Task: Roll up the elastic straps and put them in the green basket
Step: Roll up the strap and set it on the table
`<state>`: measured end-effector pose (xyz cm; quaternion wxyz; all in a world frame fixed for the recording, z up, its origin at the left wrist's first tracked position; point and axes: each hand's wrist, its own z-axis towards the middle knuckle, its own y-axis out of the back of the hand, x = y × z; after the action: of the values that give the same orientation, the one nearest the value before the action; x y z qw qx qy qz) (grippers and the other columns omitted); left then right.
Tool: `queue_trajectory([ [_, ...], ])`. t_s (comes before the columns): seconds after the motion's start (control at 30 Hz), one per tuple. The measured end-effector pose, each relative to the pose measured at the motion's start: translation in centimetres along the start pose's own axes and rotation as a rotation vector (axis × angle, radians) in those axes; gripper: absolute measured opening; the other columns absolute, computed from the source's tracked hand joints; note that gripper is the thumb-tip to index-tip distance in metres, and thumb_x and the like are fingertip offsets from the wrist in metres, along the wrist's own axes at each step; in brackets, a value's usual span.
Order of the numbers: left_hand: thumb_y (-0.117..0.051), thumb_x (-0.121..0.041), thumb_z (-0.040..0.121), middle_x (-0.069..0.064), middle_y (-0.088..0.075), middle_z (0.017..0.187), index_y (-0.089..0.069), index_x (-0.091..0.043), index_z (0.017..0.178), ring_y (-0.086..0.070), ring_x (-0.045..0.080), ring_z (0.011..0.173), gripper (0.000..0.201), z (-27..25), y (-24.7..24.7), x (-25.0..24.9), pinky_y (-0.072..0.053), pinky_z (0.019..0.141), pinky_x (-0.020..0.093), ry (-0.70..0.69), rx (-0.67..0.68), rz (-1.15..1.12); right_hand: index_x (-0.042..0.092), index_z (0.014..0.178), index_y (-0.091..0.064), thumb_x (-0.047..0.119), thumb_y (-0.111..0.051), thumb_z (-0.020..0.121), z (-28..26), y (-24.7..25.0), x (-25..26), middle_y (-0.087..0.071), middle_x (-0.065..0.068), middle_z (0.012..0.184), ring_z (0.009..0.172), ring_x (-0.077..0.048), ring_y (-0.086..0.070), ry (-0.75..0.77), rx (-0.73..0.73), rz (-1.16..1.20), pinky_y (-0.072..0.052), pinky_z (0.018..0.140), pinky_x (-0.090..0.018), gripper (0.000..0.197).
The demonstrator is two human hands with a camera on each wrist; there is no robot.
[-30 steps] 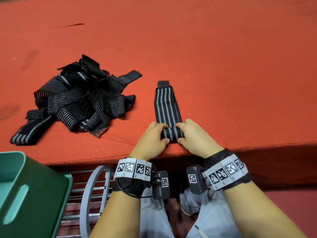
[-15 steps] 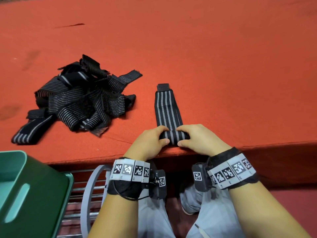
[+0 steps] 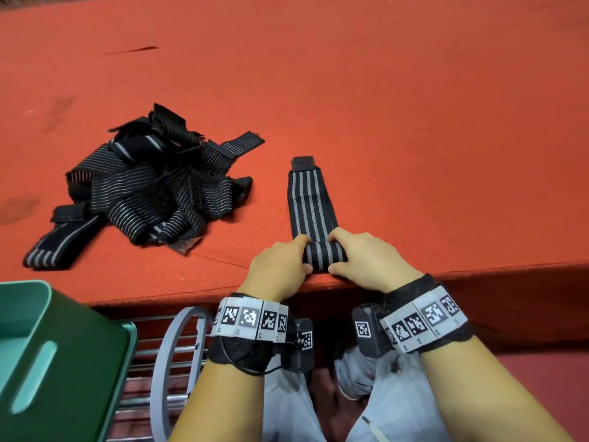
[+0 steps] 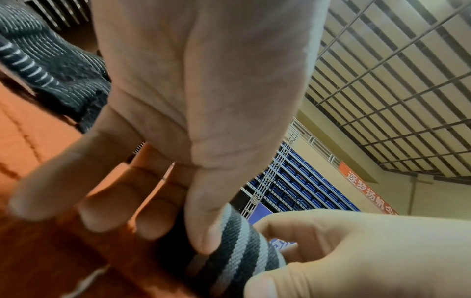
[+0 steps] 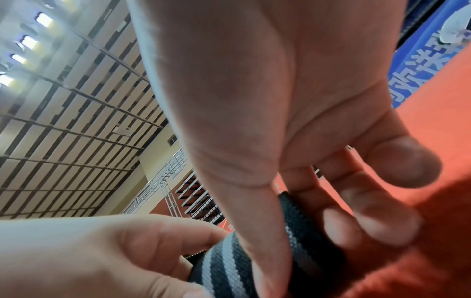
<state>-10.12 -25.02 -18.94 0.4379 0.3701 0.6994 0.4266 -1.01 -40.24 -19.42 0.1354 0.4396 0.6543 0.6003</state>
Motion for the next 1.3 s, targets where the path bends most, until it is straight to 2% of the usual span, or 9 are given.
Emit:
queue_trajectory([
  [0.2, -0.055, -0.035, 0.096, 0.011, -0.064, 0.115, -0.032, -0.018, 0.144, -0.062, 0.031, 0.103, 0.055, -0.1, -0.2, -0.5, -0.049, 0.089, 0.042, -0.041, 0.045, 0.006, 0.021, 0.128, -0.041, 0.038, -0.061, 0.092, 0.0, -0.5, 0.7, -0.065, -0.011, 0.107, 0.095, -0.034, -0.063, 0.038, -0.020, -0.071, -0.049, 0.074, -0.040, 0.045],
  [0.33, -0.064, -0.028, 0.091, 0.009, -0.065, 0.112, -0.030, -0.022, 0.140, -0.063, 0.029, 0.099, 0.059, -0.1, -0.4, -0.1, -0.049, 0.088, 0.042, -0.047, -0.002, -0.049, 0.024, 0.127, -0.036, 0.033, -0.070, 0.086, -0.1, -0.4, 0.3, -0.059, -0.002, 0.088, 0.081, -0.029, -0.059, 0.028, -0.022, 0.023, -0.047, 0.070, -0.039, 0.054],
  [0.43, -0.064, -0.026, 0.092, 0.007, -0.066, 0.108, -0.038, -0.024, 0.132, -0.064, 0.025, 0.091, 0.048, 0.2, -0.5, 0.6, -0.050, 0.088, 0.043, -0.023, 0.016, -0.175, 0.027, 0.121, -0.042, 0.034, -0.070, 0.086, 0.0, 0.0, -0.2, -0.061, -0.001, 0.098, 0.088, -0.026, -0.060, 0.036, -0.034, 0.086, -0.048, 0.076, -0.039, 0.045],
  [0.6, -0.063, -0.031, 0.093, -0.004, -0.059, 0.093, -0.045, -0.029, 0.130, -0.055, 0.009, 0.066, 0.041, 0.2, -0.2, 1.7, -0.045, 0.059, 0.029, 0.003, 0.134, -0.334, 0.027, 0.107, -0.058, 0.033, -0.075, 0.083, 0.1, 0.8, -0.9, -0.063, 0.009, 0.091, 0.082, -0.013, -0.061, 0.086, 0.075, 0.233, -0.049, 0.072, -0.033, 0.030],
  [0.7, -0.064, -0.037, 0.091, -0.003, -0.057, 0.103, -0.048, -0.034, 0.132, -0.059, 0.015, 0.085, 0.044, 0.3, -0.1, 1.8, -0.052, 0.081, 0.038, 0.011, 0.123, -0.286, 0.023, 0.108, -0.061, 0.033, -0.074, 0.085, 0.4, 1.0, -1.0, -0.061, 0.007, 0.097, 0.089, -0.013, -0.059, 0.101, 0.084, 0.252, -0.048, 0.078, -0.033, 0.028],
  [0.77, -0.066, -0.036, 0.090, -0.002, -0.049, 0.109, -0.051, -0.031, 0.134, -0.056, 0.018, 0.099, 0.047, 0.3, -0.2, 1.7, -0.047, 0.097, 0.038, 0.019, 0.084, -0.303, 0.024, 0.112, -0.060, 0.035, -0.073, 0.086, 0.6, 0.9, -1.1, -0.052, 0.008, 0.100, 0.093, -0.012, -0.053, 0.098, 0.077, 0.236, -0.042, 0.078, -0.031, 0.031],
  [1.03, -0.075, -0.030, 0.084, -0.002, -0.050, 0.127, -0.052, -0.021, 0.138, -0.052, 0.015, 0.113, 0.059, 0.3, -0.4, 1.1, -0.038, 0.096, 0.024, -0.044, -0.010, -0.294, 0.027, 0.120, -0.061, 0.040, -0.076, 0.082, 0.6, 0.2, -1.8, -0.046, 0.008, 0.114, 0.099, -0.008, -0.052, 0.097, 0.046, 0.281, -0.042, 0.086, -0.027, 0.043],
  [1.17, -0.076, -0.029, 0.082, -0.002, -0.061, 0.121, -0.056, -0.023, 0.131, -0.057, 0.016, 0.110, 0.054, 0.2, -0.2, 1.0, -0.045, 0.096, 0.031, -0.058, 0.000, -0.289, 0.027, 0.113, -0.066, 0.047, -0.072, 0.083, 0.8, 0.2, -2.0, -0.050, 0.006, 0.113, 0.102, -0.010, -0.054, 0.086, 0.037, 0.319, -0.044, 0.093, -0.030, 0.036],
  [1.3, -0.076, -0.029, 0.082, -0.003, -0.065, 0.112, -0.057, -0.023, 0.129, -0.060, 0.012, 0.099, 0.051, 0.2, -0.2, 1.0, -0.047, 0.087, 0.028, -0.049, -0.007, -0.300, 0.031, 0.096, -0.072, 0.045, -0.070, 0.086, 1.3, -0.1, -2.1, -0.064, 0.006, 0.101, 0.086, -0.009, -0.062, 0.049, -0.022, 0.470, -0.051, 0.079, -0.031, 0.018],
])
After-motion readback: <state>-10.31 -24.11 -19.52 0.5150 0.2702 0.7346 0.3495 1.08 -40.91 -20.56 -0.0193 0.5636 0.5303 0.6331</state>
